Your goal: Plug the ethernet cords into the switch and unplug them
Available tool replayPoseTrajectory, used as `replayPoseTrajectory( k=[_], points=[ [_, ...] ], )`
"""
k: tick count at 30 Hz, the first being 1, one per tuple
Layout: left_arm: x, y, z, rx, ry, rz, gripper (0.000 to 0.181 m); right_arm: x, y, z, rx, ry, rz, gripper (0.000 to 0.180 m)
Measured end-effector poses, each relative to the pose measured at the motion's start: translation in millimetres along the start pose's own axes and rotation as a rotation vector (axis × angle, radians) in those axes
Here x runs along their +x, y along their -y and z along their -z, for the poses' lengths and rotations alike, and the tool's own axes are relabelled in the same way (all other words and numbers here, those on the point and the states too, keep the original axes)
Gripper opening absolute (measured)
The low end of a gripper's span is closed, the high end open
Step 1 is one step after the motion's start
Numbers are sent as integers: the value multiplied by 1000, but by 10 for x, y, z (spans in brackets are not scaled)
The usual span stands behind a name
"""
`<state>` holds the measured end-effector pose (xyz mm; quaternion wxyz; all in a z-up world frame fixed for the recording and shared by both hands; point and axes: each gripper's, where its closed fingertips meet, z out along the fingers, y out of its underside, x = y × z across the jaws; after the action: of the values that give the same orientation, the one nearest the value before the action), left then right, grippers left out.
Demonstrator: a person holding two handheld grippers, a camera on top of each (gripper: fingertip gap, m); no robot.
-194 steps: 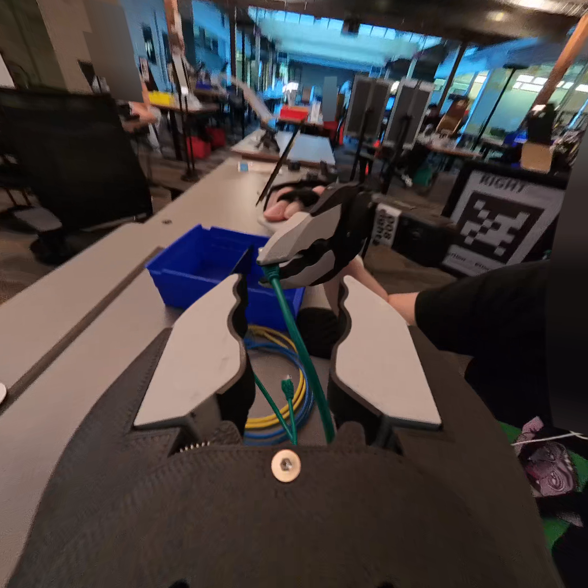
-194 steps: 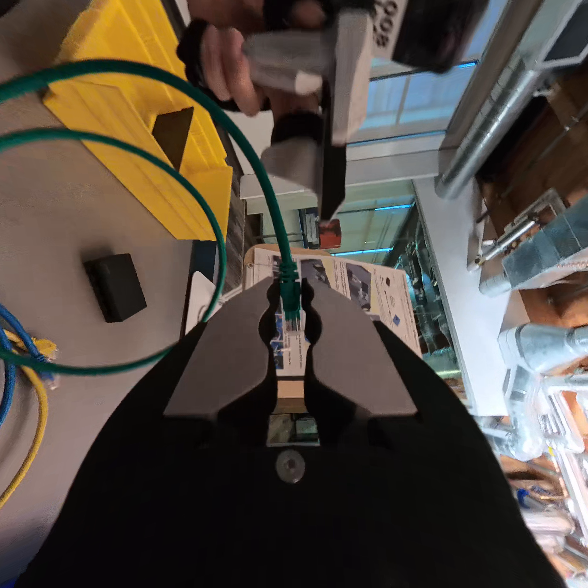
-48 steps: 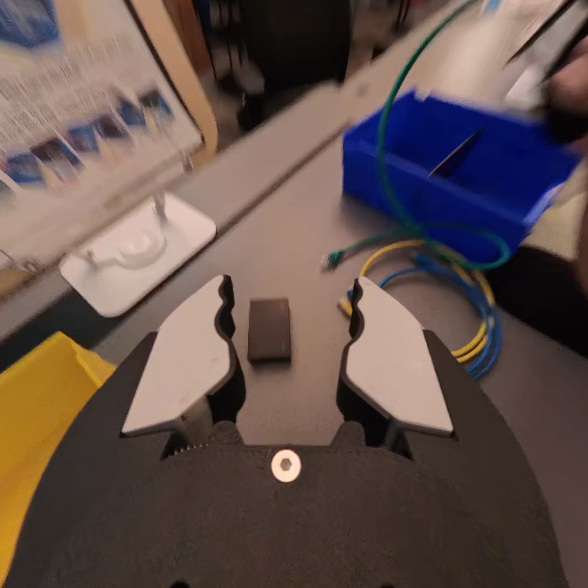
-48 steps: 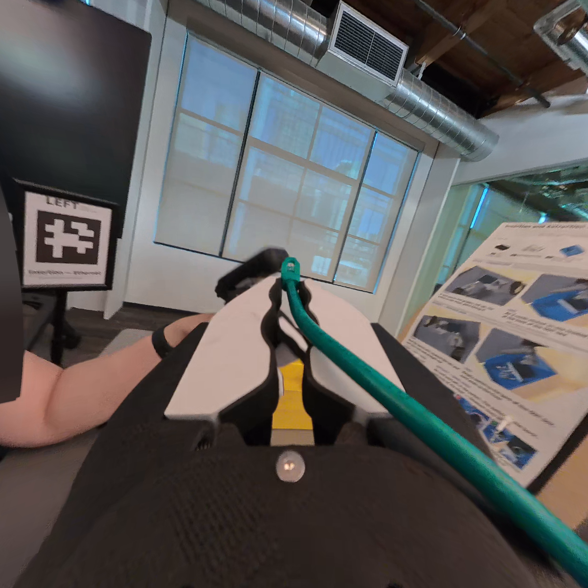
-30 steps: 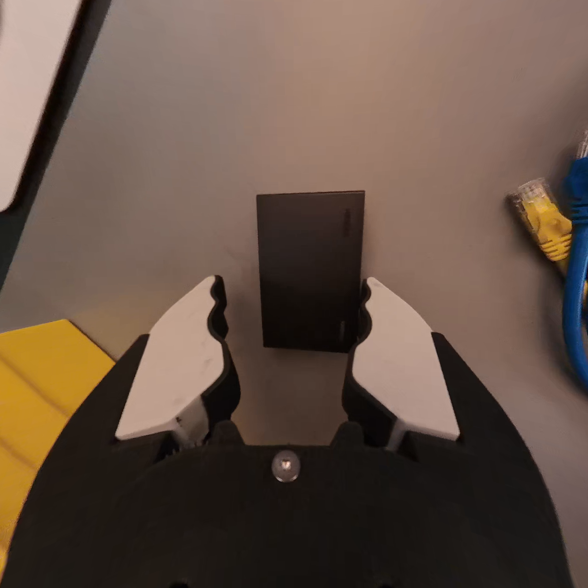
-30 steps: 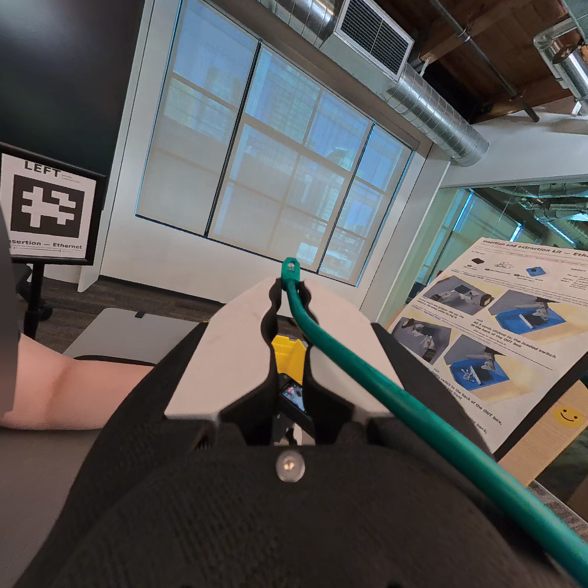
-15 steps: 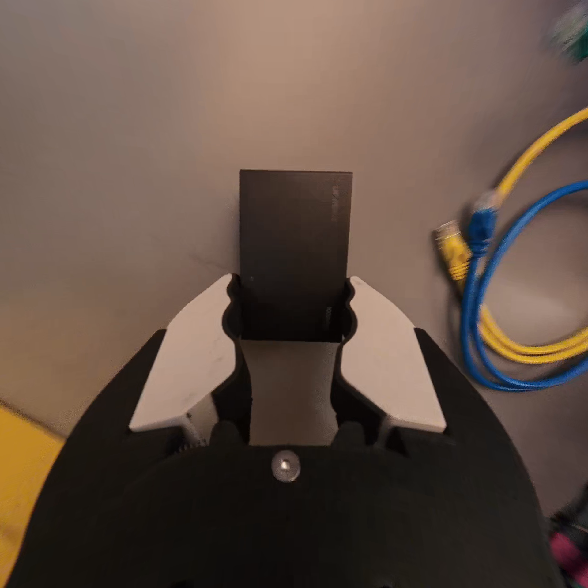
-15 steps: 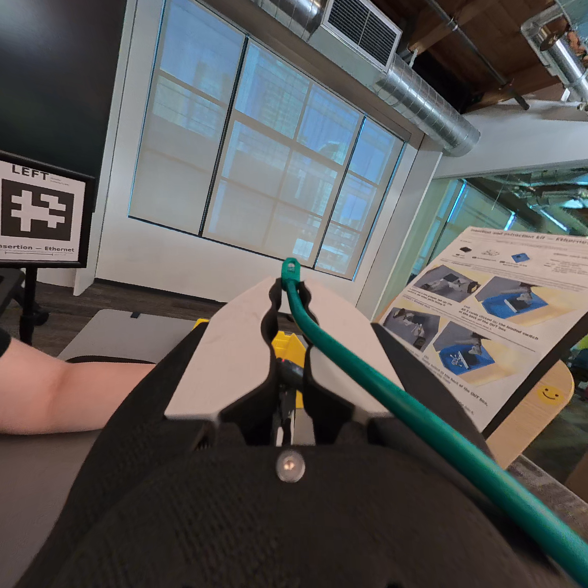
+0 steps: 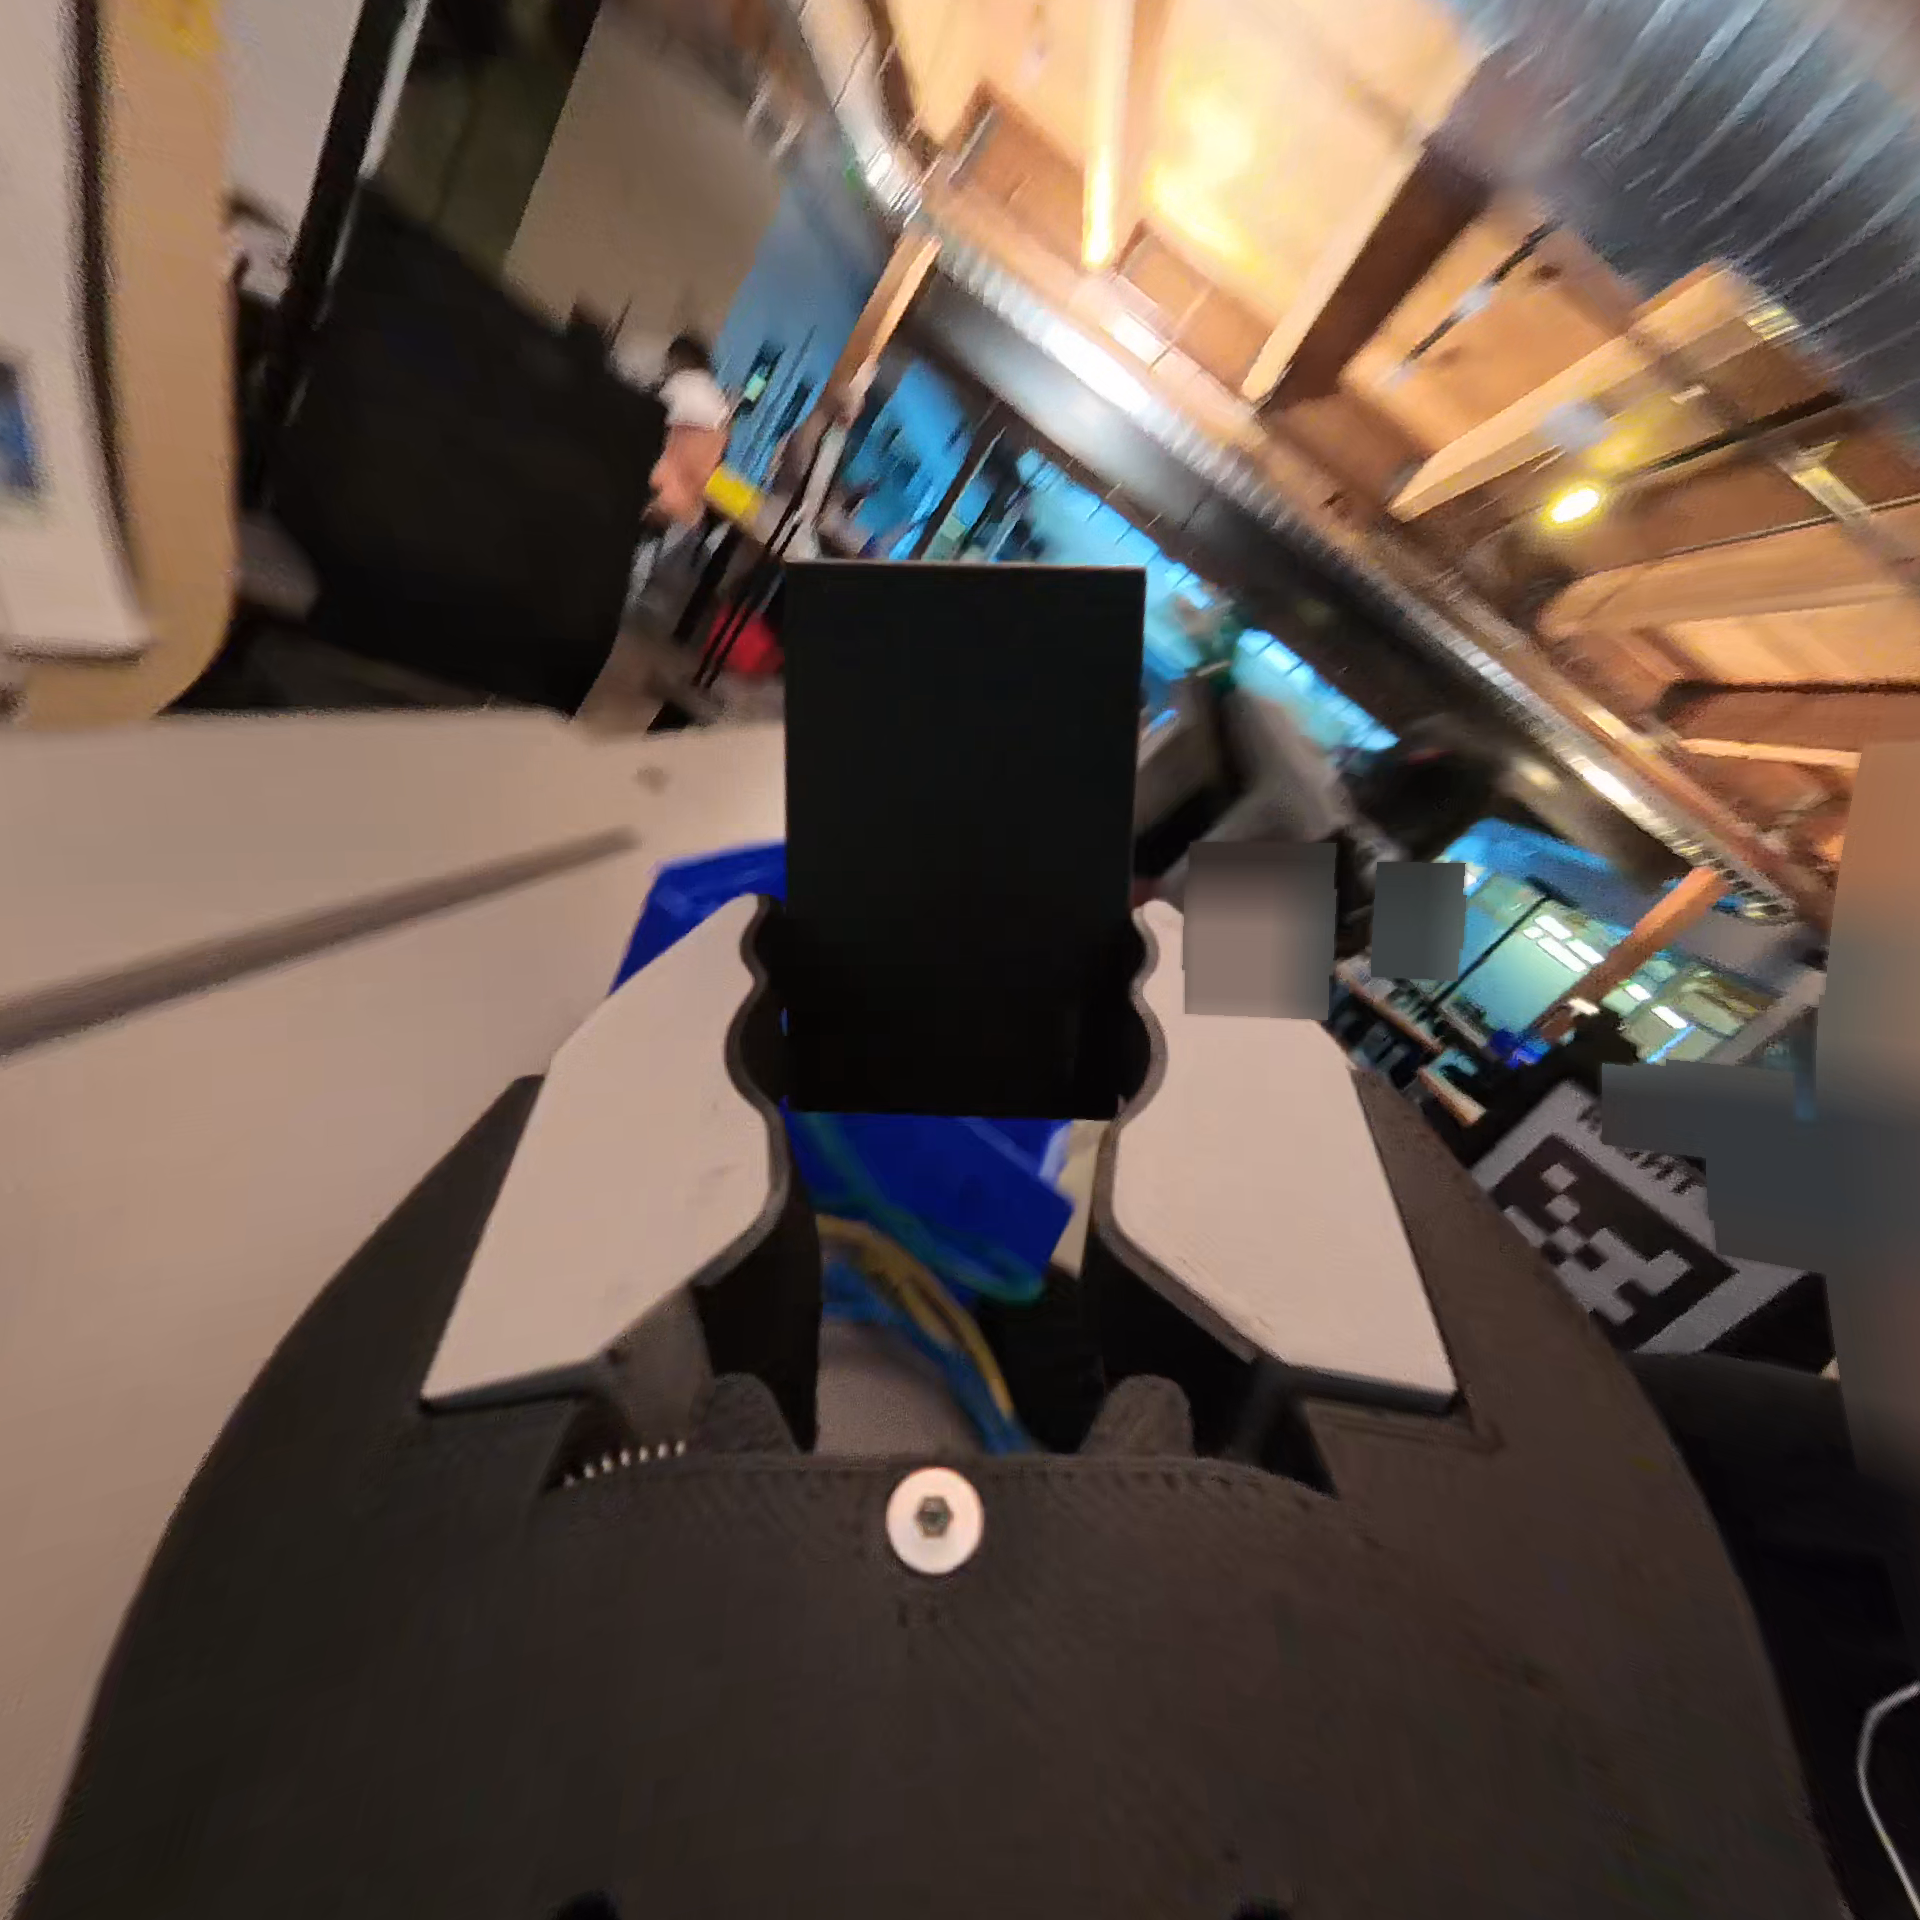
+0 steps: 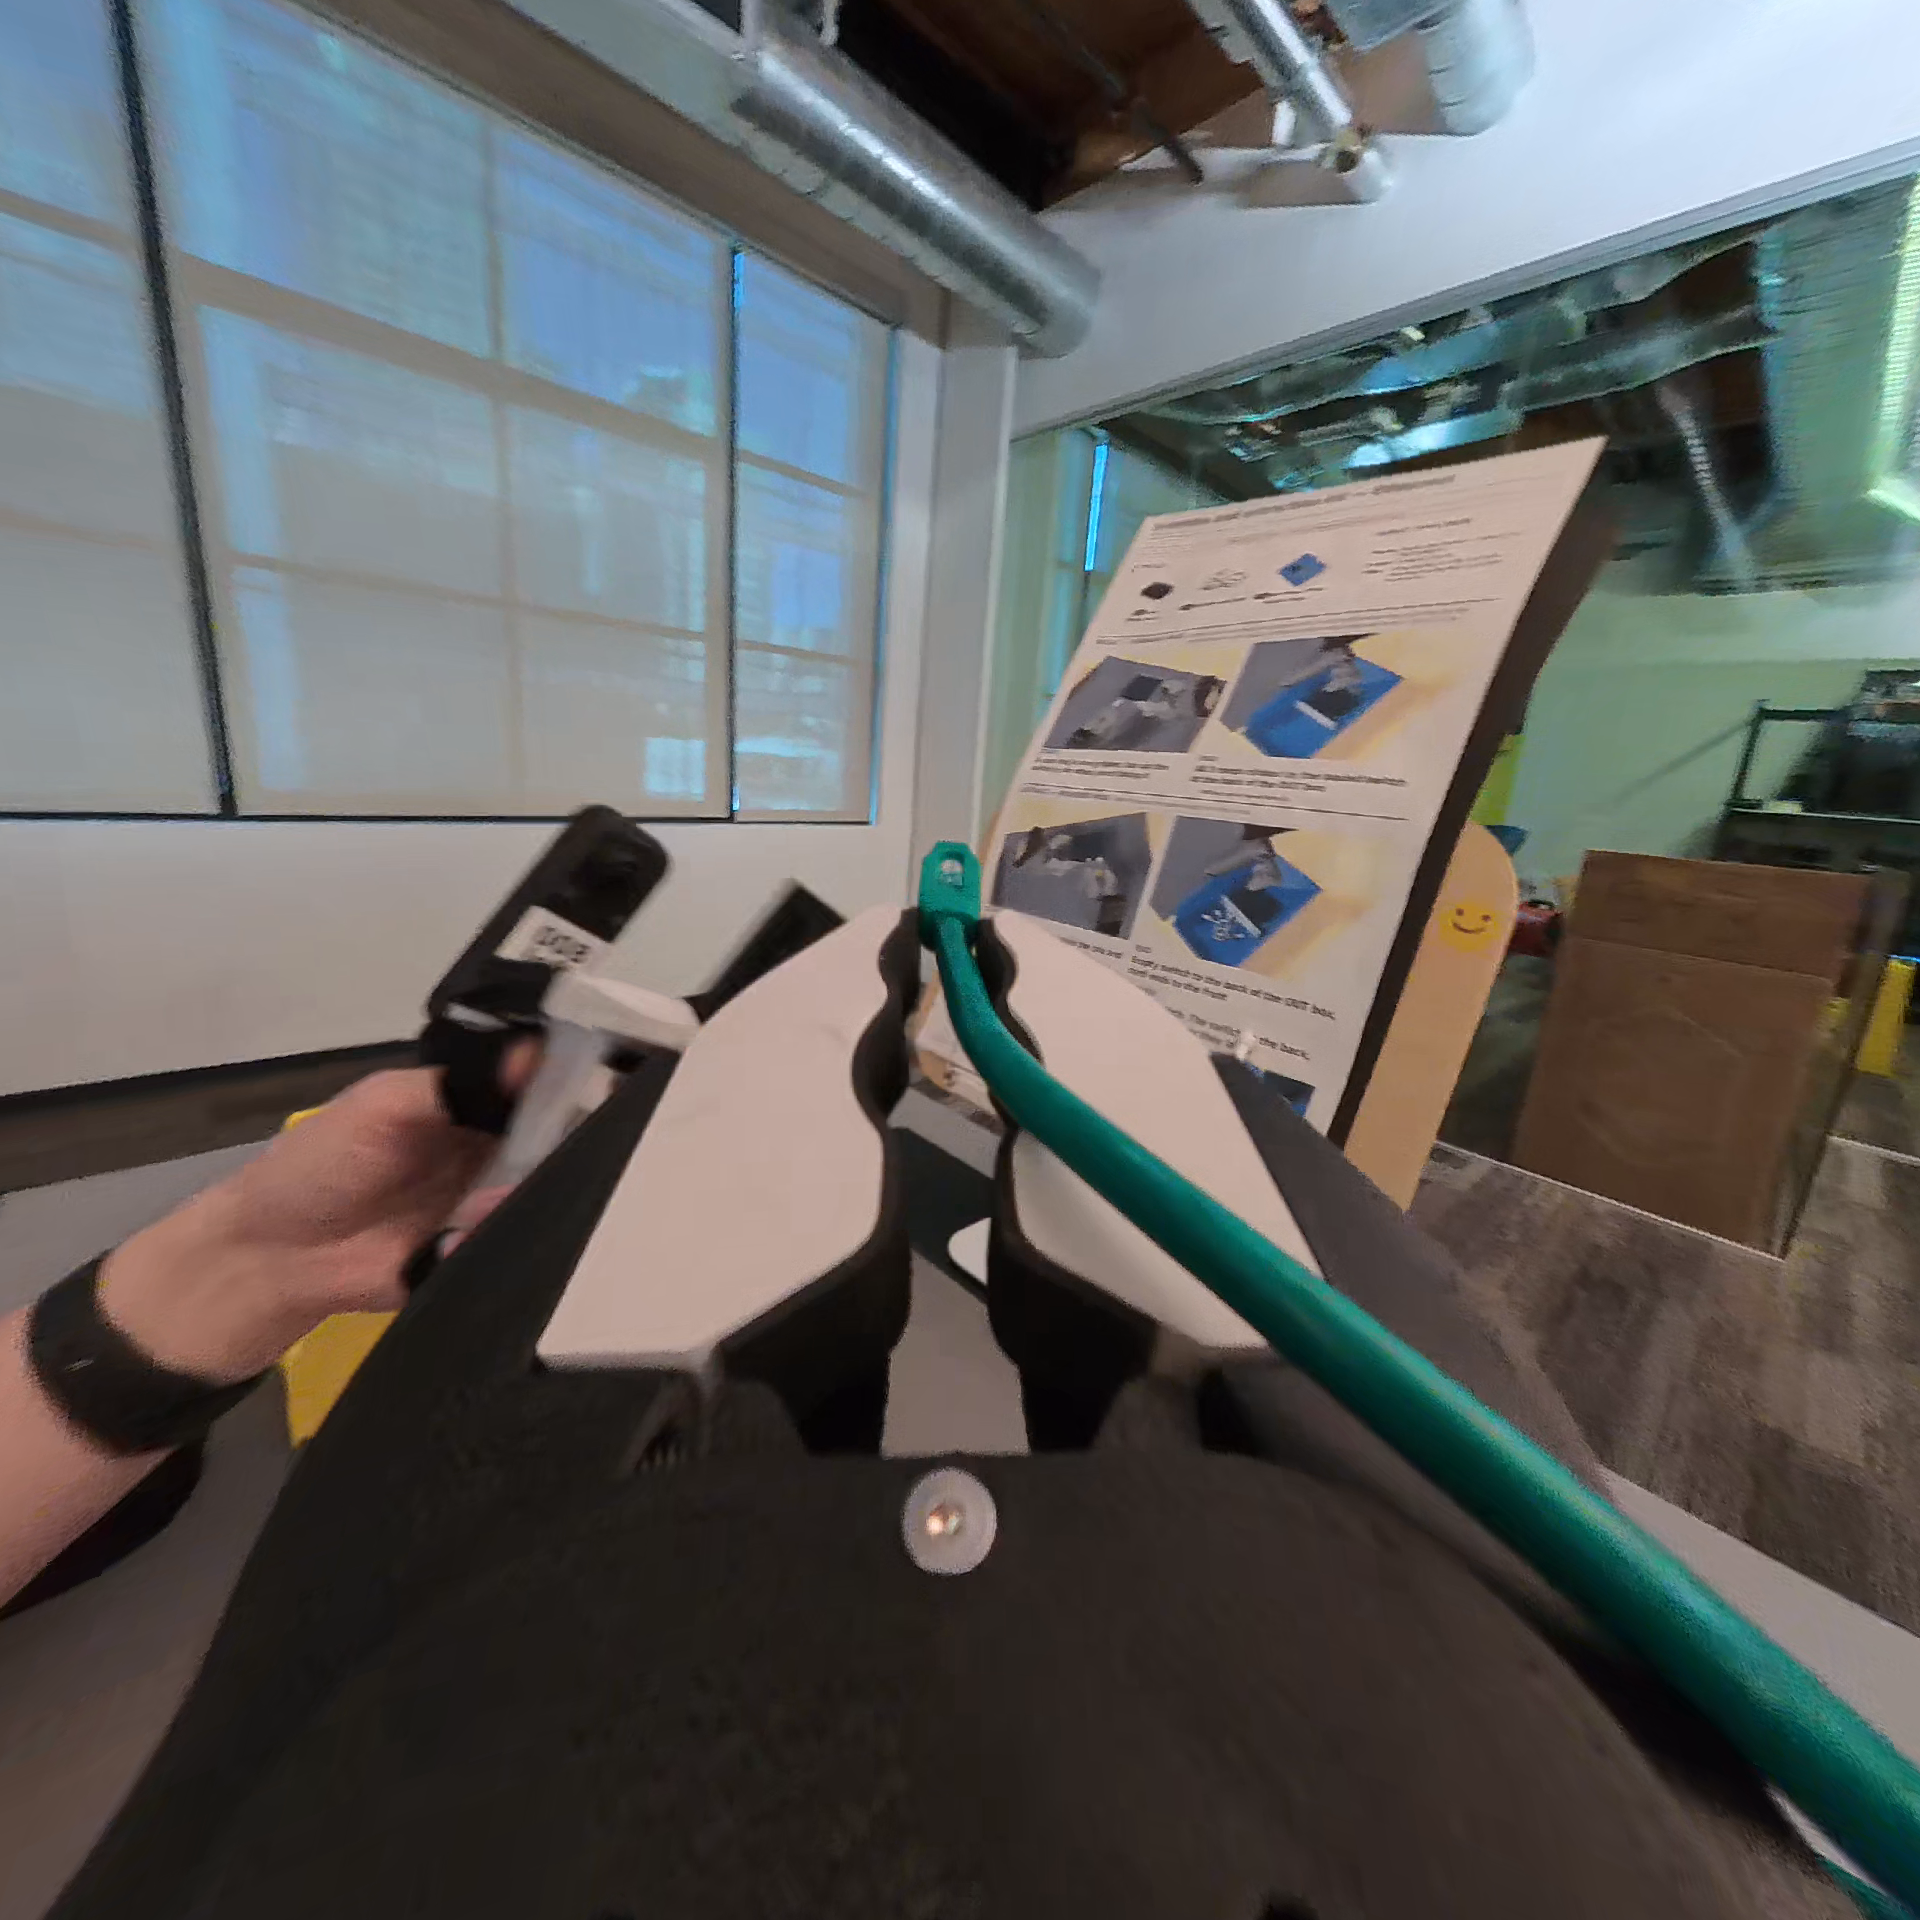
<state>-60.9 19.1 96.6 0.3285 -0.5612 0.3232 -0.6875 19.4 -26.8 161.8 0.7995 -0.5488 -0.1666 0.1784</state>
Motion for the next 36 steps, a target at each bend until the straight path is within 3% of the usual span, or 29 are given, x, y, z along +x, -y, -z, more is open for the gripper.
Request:
replayPoseTrajectory(
  k=[3,9,15,23,27,36],
  points=[
    [324,57,-99,61,-62,-45,62,-58,-74,-49,31,-38,42,10],
    [682,-200,-382,-25,-105,-157,62,-276,141,18,148,-72,229,10],
    [876,-497,-588,-147,-126,-250,62,-381,221,42,175,2,196,11],
    [931,-688,-630,-209,-244,-228,61,-623,109,45,20,287,262,11],
    [902,-856,-669,-274,-276,-233,61,-665,-6,86,-89,328,403,11],
    [881,-1114,-709,-386,-314,-223,62,-749,-180,226,-210,462,501,11]
  ],
)
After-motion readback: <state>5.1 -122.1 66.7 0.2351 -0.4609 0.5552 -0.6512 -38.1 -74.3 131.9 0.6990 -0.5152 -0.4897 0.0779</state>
